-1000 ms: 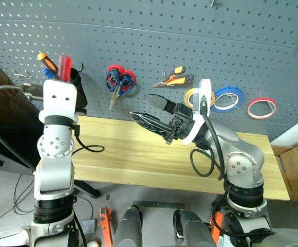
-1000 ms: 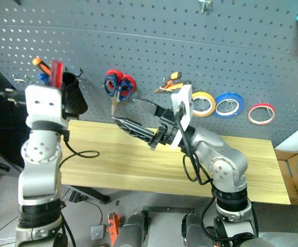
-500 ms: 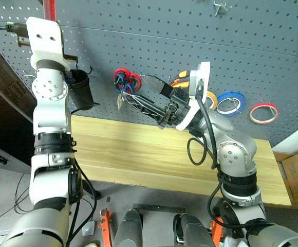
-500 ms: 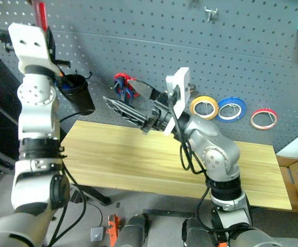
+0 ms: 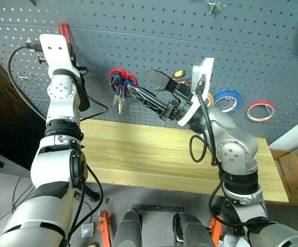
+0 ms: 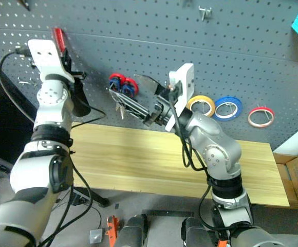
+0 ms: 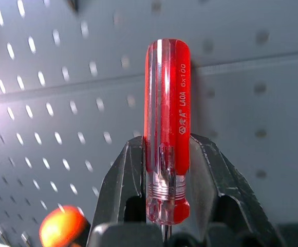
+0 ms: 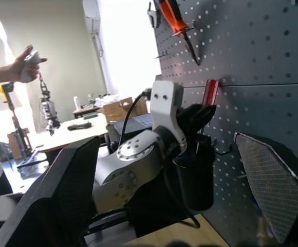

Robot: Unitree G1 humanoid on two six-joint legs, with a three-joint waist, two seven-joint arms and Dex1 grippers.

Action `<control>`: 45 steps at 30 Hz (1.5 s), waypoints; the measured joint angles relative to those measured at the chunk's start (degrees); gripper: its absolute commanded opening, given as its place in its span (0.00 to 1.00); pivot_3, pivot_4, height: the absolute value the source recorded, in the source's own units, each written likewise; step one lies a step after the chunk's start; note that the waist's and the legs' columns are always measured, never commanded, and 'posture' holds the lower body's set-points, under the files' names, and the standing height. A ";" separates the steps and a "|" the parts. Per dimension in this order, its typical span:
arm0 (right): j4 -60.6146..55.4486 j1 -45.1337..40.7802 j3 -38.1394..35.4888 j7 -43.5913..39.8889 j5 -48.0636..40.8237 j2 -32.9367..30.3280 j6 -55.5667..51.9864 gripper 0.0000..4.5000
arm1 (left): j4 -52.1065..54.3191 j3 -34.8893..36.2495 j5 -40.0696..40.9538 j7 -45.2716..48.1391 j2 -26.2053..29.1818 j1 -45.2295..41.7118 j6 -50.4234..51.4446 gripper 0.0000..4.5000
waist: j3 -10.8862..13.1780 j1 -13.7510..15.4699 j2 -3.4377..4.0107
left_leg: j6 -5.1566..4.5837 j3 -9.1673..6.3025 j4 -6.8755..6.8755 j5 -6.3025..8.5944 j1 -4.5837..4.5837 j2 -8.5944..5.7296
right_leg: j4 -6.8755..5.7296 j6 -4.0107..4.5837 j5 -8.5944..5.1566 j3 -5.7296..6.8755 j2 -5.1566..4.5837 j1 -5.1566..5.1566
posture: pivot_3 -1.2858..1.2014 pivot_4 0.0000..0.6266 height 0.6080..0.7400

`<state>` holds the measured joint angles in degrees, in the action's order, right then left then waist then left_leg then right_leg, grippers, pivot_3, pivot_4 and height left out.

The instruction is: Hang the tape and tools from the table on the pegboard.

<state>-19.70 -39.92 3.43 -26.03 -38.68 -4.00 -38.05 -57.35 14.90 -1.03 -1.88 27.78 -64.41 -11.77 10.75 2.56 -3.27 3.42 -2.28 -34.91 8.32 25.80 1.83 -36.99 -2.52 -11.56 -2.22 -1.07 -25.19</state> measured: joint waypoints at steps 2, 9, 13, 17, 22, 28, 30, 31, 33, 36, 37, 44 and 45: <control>-0.01 0.00 0.01 0.15 0.01 -0.09 0.02 1.00 | 0.37 0.42 0.89 -0.26 -0.06 1.23 0.21 0.18 | 0.00 -0.32 0.00 | 0.00 0.00 0.00 0.00 0.00 0.00 | -0.01 0.00 0.00 -0.01 0.00 0.01 | 0.55 0.18 1.00; -0.11 0.10 0.03 0.28 0.24 -0.42 0.06 1.00 | 9.61 0.75 2.66 -2.30 -1.78 8.24 3.68 0.41 | 0.00 -1.14 0.00 | -0.03 0.00 -0.05 -0.02 -0.04 0.00 | -0.09 0.00 0.01 -0.05 0.00 0.04 | 0.55 0.20 1.00; -0.10 0.10 0.01 0.26 0.40 -0.61 0.12 1.00 | 17.02 0.73 3.43 -2.81 -3.29 12.33 7.51 0.72 | 0.00 -1.23 0.00 | -0.04 0.00 -0.05 -0.03 -0.12 0.00 | -0.12 0.00 0.01 -0.06 0.00 0.08 | 0.56 0.20 1.00; -0.10 0.10 0.04 0.23 0.40 -0.59 0.12 1.00 | 20.44 0.78 3.83 -3.71 -3.33 13.63 10.53 0.99 | 0.00 -1.21 0.00 | -0.10 0.00 -0.05 -0.06 -0.14 0.00 | -0.14 -0.02 0.03 -0.06 0.00 0.10 | 0.56 0.20 1.00; -0.10 0.10 0.10 0.14 0.41 -0.58 0.12 1.00 | 27.08 0.84 4.19 -4.21 -3.32 14.93 13.89 0.99 | 0.00 -1.23 0.00 | -0.11 0.00 -0.06 -0.07 -0.16 0.00 | -0.11 -0.06 0.05 -0.09 0.00 0.13 | 0.56 0.20 1.00; -0.84 1.46 0.17 -0.02 0.57 -3.29 -0.04 1.00 | 44.85 0.17 4.25 -3.54 -3.85 23.43 22.32 0.99 | 0.00 -1.18 0.00 | -0.11 0.01 -0.05 -0.07 -0.17 -0.01 | -0.08 -0.05 0.05 -0.12 -0.02 0.17 | 0.56 0.21 1.00; -2.14 3.16 0.45 -0.14 2.03 -6.27 -0.04 1.00 | 51.47 -1.33 4.22 -2.21 -4.33 26.69 25.72 0.99 | 0.00 -0.99 0.00 | -0.11 0.01 -0.06 -0.07 -0.19 -0.02 | -0.03 -0.05 0.05 -0.12 -0.03 0.25 | 0.56 0.21 1.00; -2.50 4.04 0.83 -0.12 3.19 -7.74 -0.01 1.00 | 54.16 -2.13 4.22 -1.52 -4.55 27.83 27.51 0.99 | 0.00 -0.99 0.00 | -0.11 0.01 -0.06 -0.07 -0.19 -0.03 | -0.02 -0.05 0.05 -0.13 -0.04 0.25 | 0.56 0.21 1.00; -2.98 6.24 1.89 -0.02 6.09 -10.03 0.52 1.00 | 58.68 -3.78 4.22 -0.14 -5.11 29.19 30.61 0.99 | 0.00 -1.01 0.00 | -0.14 0.02 -0.07 -0.09 -0.24 -0.03 | -0.03 -0.05 0.05 -0.13 -0.04 0.28 | 0.56 0.22 1.00; -3.85 12.45 2.63 2.76 11.87 -12.44 1.97 1.00 | 67.55 -7.71 4.78 2.64 -6.89 32.29 35.21 0.99 | 0.00 -1.02 0.01 | -0.14 0.05 -0.02 -0.08 -0.69 -0.02 | 0.08 0.14 -0.10 -0.15 -0.05 0.78 | 0.56 0.22 1.00; -4.02 14.67 2.63 4.91 14.28 -12.58 2.53 1.00 | 70.17 -9.08 5.23 3.41 -8.10 33.81 36.62 0.99 | 0.00 -1.02 0.02 | -0.13 0.10 0.05 -0.07 -0.96 -0.02 | 0.14 0.13 -0.37 -0.17 -0.09 1.05 | 0.56 0.22 1.00; -4.58 27.71 4.08 15.19 27.52 -13.16 3.74 1.00 | 75.18 -15.53 7.37 7.04 -14.20 47.15 42.20 0.99 | -0.33 -1.49 0.34 | -0.13 0.33 0.07 -0.06 -1.16 0.04 | 0.10 0.21 -0.41 -0.32 -0.10 1.04 | 0.55 0.19 1.00; -4.37 28.97 4.06 16.20 28.39 -12.61 3.40 1.00 | 74.79 -15.75 7.54 7.25 -14.79 49.03 42.55 0.99 | -0.32 -1.57 0.35 | -0.13 0.33 0.06 -0.06 -1.15 0.06 | 0.07 0.21 -0.40 -0.32 -0.08 1.01 | 0.55 0.19 1.00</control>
<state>-24.06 -10.95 7.49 -9.83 -10.29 -16.61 -34.65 17.44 -0.86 6.51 5.37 12.98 -15.38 30.78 10.42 1.00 -2.93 3.29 -1.94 -34.85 8.25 24.65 1.90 -36.93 -2.31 -11.96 -2.54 -1.15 -24.18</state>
